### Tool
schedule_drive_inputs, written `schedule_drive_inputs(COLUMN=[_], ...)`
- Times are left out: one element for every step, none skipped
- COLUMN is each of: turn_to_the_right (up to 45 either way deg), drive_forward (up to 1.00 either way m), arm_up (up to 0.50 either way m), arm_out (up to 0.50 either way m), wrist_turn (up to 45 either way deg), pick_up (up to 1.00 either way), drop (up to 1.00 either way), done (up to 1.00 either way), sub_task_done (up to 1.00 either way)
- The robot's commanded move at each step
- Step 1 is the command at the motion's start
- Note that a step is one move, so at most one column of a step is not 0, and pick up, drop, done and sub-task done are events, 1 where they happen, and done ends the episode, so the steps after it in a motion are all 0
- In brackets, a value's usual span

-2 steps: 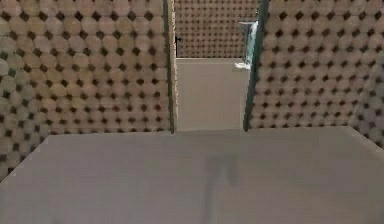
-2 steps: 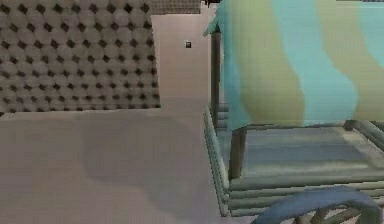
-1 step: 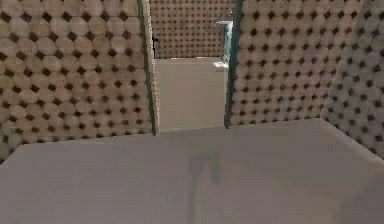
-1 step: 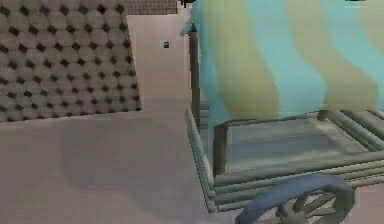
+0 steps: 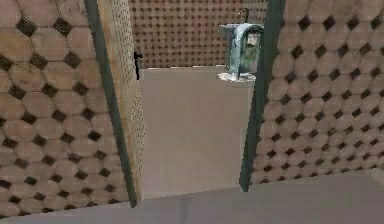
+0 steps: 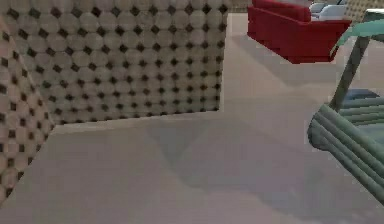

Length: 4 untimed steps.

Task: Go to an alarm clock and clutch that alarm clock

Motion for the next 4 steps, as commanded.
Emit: schedule_drive_inputs(turn_to_the_right=[0.0, -9.0, 0.0, -3.0], drive_forward=[0.95, 0.00, 1.00, 0.00], arm_up=[0.00, 0.00, 0.00, 0.00], arm_out=[0.00, 0.00, 0.00, 0.00], wrist_turn=[0.0, 0.0, 0.0, 0.0], pick_up=[0.00, 0.00, 0.00, 0.00], drop=[0.00, 0.00, 0.00, 0.00], done=[0.00, 0.00, 0.00, 0.00], sub_task_done=[0.00, 0.00, 0.00, 0.00])
